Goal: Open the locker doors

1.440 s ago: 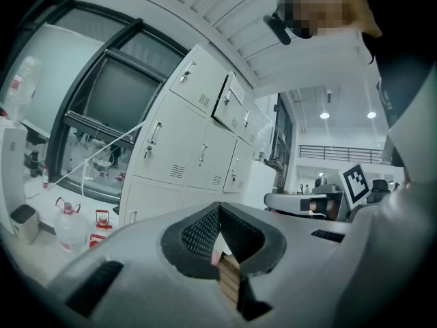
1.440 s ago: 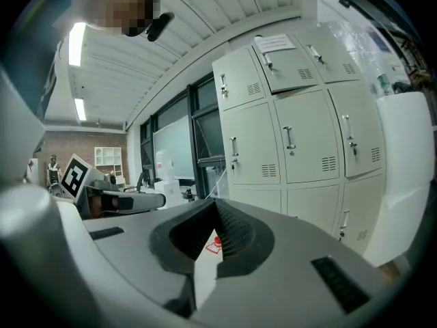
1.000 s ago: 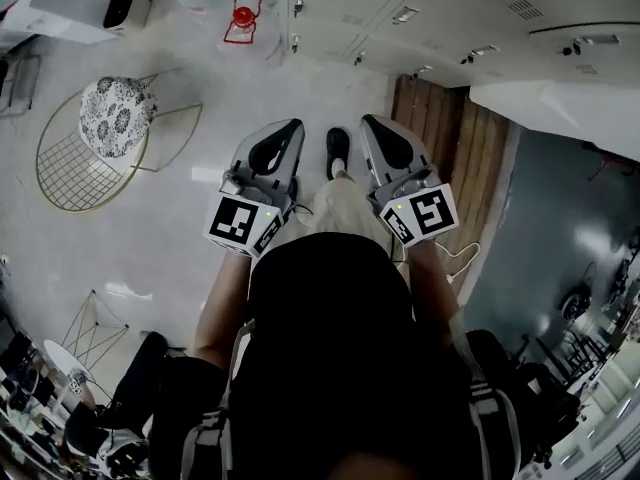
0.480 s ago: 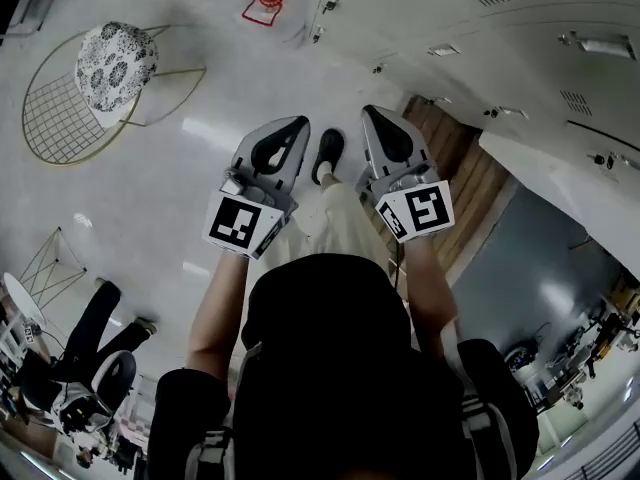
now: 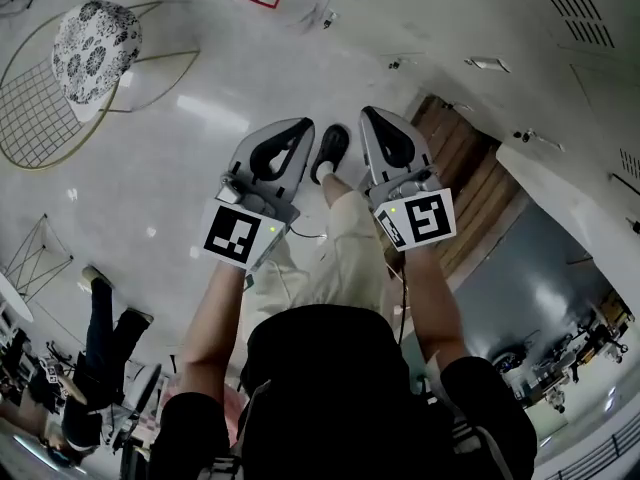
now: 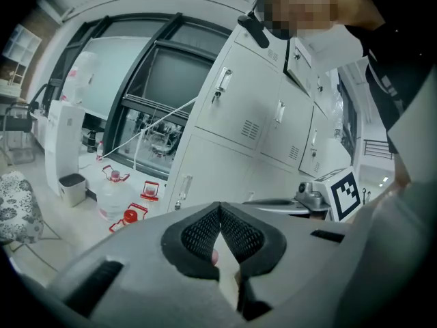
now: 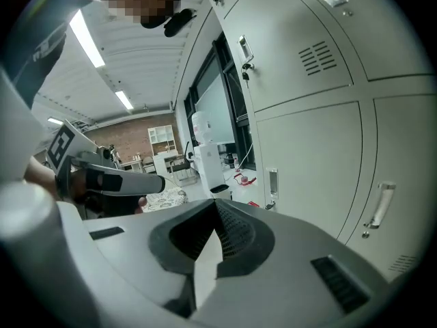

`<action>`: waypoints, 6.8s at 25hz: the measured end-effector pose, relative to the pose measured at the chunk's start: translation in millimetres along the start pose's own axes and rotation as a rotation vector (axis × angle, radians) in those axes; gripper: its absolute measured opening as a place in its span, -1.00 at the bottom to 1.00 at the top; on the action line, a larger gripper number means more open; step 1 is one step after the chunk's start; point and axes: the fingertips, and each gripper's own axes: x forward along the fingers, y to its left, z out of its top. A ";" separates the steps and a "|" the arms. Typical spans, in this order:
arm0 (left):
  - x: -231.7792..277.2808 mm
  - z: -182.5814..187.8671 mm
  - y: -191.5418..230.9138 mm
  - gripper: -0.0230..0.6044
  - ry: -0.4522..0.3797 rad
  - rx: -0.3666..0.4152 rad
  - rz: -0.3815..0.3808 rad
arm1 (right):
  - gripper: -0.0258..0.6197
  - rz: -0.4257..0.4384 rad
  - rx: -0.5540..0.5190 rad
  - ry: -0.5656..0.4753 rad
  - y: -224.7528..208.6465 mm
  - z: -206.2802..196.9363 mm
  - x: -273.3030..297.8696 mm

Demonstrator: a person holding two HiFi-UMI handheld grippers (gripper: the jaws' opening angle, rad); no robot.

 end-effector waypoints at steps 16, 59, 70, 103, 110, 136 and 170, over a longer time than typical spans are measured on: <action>84.0 -172.0 101.6 -0.87 0.015 0.020 -0.047 | -0.91 -0.043 -0.055 -0.034 -62.2 -154.6 103.8; 200.0 -391.2 246.6 -0.87 -0.118 0.244 -0.212 | -0.91 -0.142 -0.111 -0.064 -175.4 -410.1 266.1; 190.9 -368.9 245.5 -0.87 -0.177 0.199 -0.202 | -0.89 -0.214 -0.111 -0.026 -200.7 -418.8 306.9; 186.3 -369.1 266.7 -0.87 -0.195 0.148 -0.138 | -0.23 -0.263 -0.041 0.006 -234.4 -418.2 370.9; 177.4 -364.7 269.2 -0.87 -0.211 0.146 -0.130 | -0.23 -0.269 -0.036 0.006 -233.7 -417.6 372.3; 164.9 -360.9 260.4 -0.87 -0.229 0.172 -0.194 | -0.32 -0.157 -0.025 0.059 -153.3 -459.2 295.1; 221.9 -413.3 210.9 -0.87 -0.115 0.247 -0.375 | -0.55 -0.158 0.021 0.126 -134.1 -508.6 178.0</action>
